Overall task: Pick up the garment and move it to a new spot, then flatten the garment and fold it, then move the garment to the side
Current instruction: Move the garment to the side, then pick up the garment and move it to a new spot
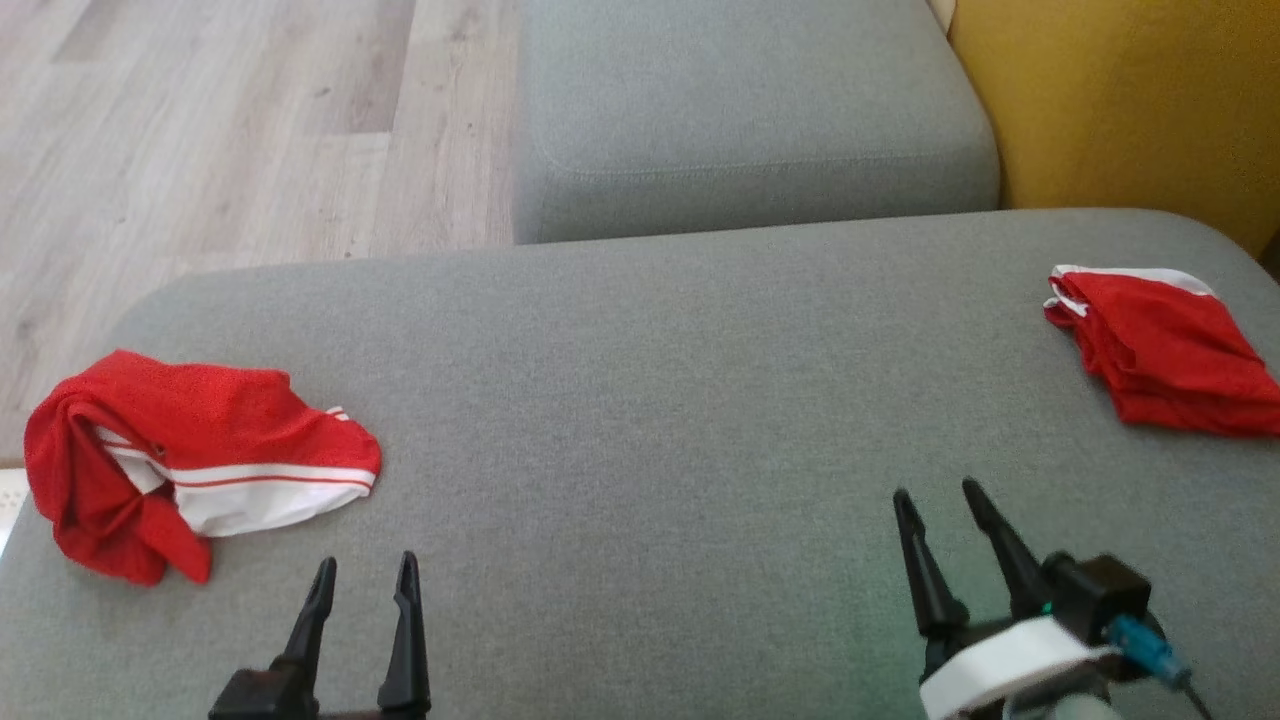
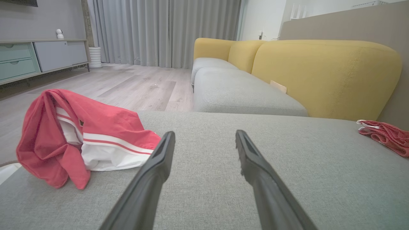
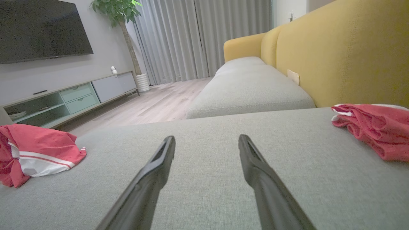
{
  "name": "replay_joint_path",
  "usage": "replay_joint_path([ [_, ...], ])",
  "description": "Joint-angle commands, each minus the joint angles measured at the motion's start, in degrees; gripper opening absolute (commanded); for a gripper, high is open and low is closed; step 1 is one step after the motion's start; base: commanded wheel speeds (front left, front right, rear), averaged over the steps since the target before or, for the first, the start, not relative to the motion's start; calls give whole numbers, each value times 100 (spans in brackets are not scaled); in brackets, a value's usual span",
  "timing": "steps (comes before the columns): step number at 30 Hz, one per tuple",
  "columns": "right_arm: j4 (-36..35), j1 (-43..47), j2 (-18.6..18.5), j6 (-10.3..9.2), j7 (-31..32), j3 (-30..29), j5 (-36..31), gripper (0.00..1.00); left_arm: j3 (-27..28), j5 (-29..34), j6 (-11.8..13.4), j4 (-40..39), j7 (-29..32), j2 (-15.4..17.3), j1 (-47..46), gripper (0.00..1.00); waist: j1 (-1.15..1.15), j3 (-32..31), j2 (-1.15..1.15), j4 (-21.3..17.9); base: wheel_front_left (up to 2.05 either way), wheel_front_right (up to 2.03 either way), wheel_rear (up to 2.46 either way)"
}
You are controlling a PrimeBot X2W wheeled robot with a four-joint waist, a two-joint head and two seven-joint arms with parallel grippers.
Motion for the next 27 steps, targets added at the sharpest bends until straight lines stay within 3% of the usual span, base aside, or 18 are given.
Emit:
replay_joint_path([
  [1, -219, -125, 43, -5, -77, 107, -48, 100, 223, 4, -13, -236, -32, -13, -204, 100, 0, -46, 0, 3, 0, 0, 0],
  [27, -150, 221, 179, -5, -77, -52, -282, 100, 194, 37, -16, -161, -32, -13, 28, 100, 0, -276, 0, 27, 0, 0, 0],
])
